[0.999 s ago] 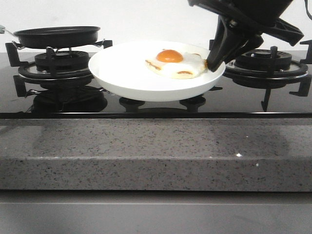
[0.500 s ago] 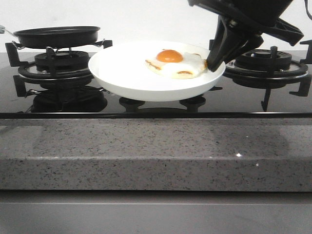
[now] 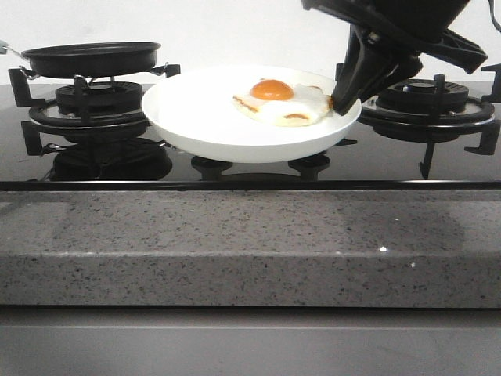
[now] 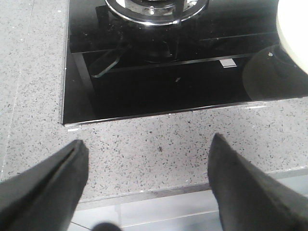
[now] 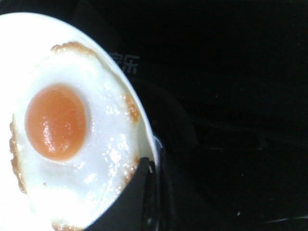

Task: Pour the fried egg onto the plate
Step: 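Lower the plate with the egg onto the stove center with the right gripper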

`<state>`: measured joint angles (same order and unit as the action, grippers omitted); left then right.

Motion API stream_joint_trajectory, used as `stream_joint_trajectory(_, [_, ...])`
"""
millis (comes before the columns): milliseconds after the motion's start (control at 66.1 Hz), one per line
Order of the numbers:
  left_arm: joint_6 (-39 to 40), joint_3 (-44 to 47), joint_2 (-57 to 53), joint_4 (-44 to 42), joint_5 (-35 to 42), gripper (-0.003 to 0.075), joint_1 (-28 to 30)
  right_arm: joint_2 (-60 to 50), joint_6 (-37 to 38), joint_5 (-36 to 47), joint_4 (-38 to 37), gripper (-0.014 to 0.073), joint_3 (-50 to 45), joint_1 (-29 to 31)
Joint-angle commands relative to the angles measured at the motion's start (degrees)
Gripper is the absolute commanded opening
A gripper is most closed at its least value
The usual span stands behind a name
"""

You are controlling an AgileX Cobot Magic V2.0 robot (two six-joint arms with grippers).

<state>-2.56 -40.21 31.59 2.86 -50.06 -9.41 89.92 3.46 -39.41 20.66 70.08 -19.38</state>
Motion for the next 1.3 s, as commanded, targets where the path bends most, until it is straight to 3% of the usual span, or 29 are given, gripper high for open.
stream_joint_trajectory(0, [0.5,-1.5,0.1,0.4,4.0,0.0514,-0.5,-1.9,-0.4,2.1,-0.1,-0.0066,3.1,0.1])
stream_joint_trajectory(197, [0.5,-1.5,0.1,0.4,4.0,0.0514,-0.5,0.2,-0.4,-0.2,-0.3,-0.0066,11.4,0.8])
stream_joint_trajectory(711, [0.5,-1.5,0.1,0.4,4.0,0.0514,-0.5,18.8,1.2,-15.5,-0.5,-0.0066,38.9,6.4])
stream_joint_trajectory(1105, [0.5,-1.5,0.1,0.4,4.0,0.0514,-0.5,25.7,1.2,-17.8,-0.5,-0.0060,43.9,7.0])
stream_joint_trajectory(1196, [0.5,-1.5,0.1,0.4,4.0,0.0514,-0.5,25.7,1.2,-17.9,-0.5,0.0000,43.9,7.0])
stream_joint_trajectory(1287, [0.5,-1.5,0.1,0.4,4.0,0.0514,-0.5,25.7,1.2,-17.8,-0.5,0.0127,43.9,7.0])
